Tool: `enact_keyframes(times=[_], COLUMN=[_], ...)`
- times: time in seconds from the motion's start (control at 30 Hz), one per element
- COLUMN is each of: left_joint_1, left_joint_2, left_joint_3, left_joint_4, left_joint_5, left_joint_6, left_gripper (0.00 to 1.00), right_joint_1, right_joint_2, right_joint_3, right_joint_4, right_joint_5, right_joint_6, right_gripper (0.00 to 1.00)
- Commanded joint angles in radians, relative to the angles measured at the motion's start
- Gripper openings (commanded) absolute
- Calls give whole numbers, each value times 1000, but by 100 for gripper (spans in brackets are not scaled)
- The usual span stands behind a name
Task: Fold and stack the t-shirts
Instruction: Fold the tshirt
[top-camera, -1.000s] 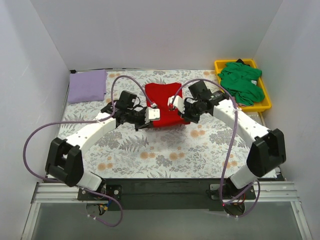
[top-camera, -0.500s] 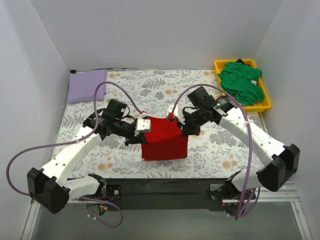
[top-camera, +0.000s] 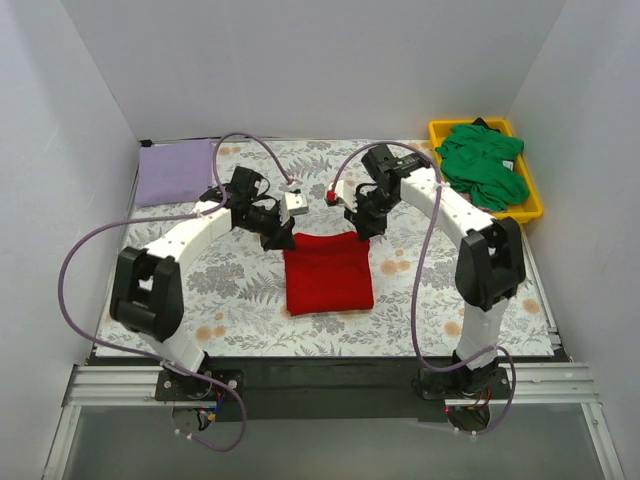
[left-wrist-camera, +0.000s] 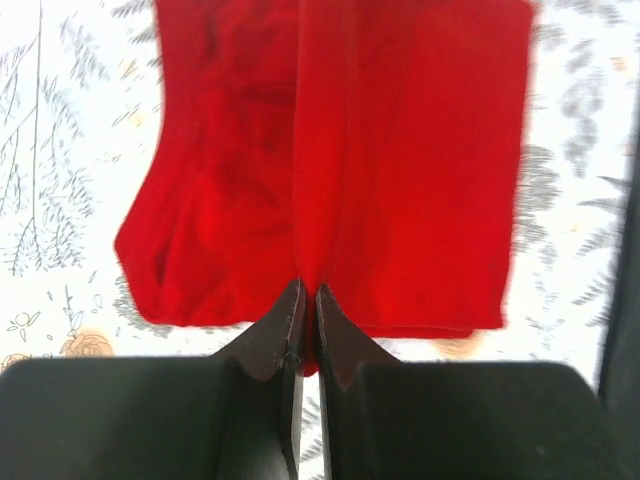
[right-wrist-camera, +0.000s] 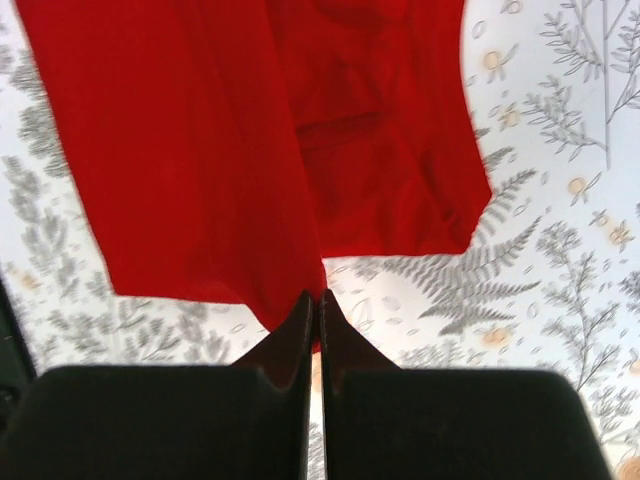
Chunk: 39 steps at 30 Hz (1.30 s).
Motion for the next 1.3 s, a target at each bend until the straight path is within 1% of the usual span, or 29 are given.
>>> enact_keyframes(times=[0.0, 0.03, 0.07, 0.17, 0.23, 0.3, 0.4, 0.47, 0.5, 0.53, 0.6, 0.63, 0.77, 0.87, 0.9, 1.03, 1.17, 1.27], left_joint_1=[27, 30, 38, 44, 42, 42, 41, 35, 32, 27, 24, 24, 24, 27, 27, 29, 44, 59], left_joint_2=[103, 132, 184, 260, 283, 298, 272, 231, 211, 167, 122, 93, 70, 86, 102, 241, 295, 349], left_joint_3=[56, 65, 80, 88, 89, 70, 22, -32, -48, -82, -98, -96, -8, 31, 40, 94, 76, 96], left_joint_4=[68, 83, 96, 148, 169, 169, 172, 172, 169, 166, 159, 156, 103, 134, 137, 120, 243, 270], left_joint_5=[-31, -34, -49, -80, -80, -68, -48, -44, -42, -28, -17, -4, 9, -22, -33, -63, -102, -117], left_joint_6=[1, -10, -17, -53, -71, -79, -79, -79, -79, -79, -96, -108, -122, -122, -119, -97, -128, -140], left_gripper=[0, 0, 0, 0, 0, 0, 0, 0, 0, 0, 0, 0, 0, 0, 0, 0, 0, 0], right_joint_1=[-19, -21, -25, -39, -41, -41, -36, -30, -21, -16, -15, -15, -27, -35, -38, -45, -59, -73], right_joint_2=[115, 176, 205, 291, 310, 301, 272, 244, 227, 188, 146, 115, 64, 69, 80, 190, 281, 337], right_joint_3=[100, 135, 153, 181, 160, 97, 13, -32, -84, -113, -142, -140, -92, -57, -51, -18, 49, 90], right_joint_4=[-1, 5, 5, 18, 37, 67, 118, 129, 132, 140, 141, 138, 129, 121, 121, 123, 133, 149], right_joint_5=[-21, -26, -32, -53, -53, -47, -52, -68, -85, -87, -96, -93, -84, -76, -66, -44, -36, -20], right_joint_6=[-57, -54, -46, -14, -3, 9, 41, 70, 74, 78, 87, 90, 84, 58, 49, 37, 41, 51], right_gripper=[1, 1, 1, 1, 1, 1, 1, 1, 1, 1, 1, 1, 1, 1, 1, 1, 1, 1])
